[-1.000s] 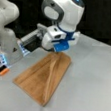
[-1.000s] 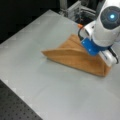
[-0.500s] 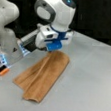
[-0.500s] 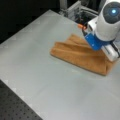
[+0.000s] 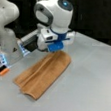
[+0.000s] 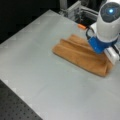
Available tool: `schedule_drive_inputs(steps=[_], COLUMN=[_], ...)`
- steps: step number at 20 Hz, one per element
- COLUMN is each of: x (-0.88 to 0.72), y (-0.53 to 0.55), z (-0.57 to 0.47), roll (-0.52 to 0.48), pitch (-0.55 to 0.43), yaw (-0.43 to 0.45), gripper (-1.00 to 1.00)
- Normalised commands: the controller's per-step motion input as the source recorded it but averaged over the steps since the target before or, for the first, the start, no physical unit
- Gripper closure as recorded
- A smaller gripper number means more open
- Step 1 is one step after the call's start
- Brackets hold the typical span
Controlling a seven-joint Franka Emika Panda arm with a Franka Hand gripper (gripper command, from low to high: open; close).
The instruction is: Folding a towel twice
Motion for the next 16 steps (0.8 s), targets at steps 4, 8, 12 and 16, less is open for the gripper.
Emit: schedule_drive_inputs(steps=[4, 8, 12, 16], x=[0.0, -0.09, -0.15, -0.31], y=[0.38, 0.08, -0.06, -0.33], z=[-0.21, -0.12, -0.05, -0.01], roll=[0.064, 0.074, 0.085, 0.069], pitch=[-0.161, -0.096, -0.088, -0.08], yaw=[-0.225, -0.139, -0.052, 0.113], gripper=[1.0, 1.0, 1.0, -1.0])
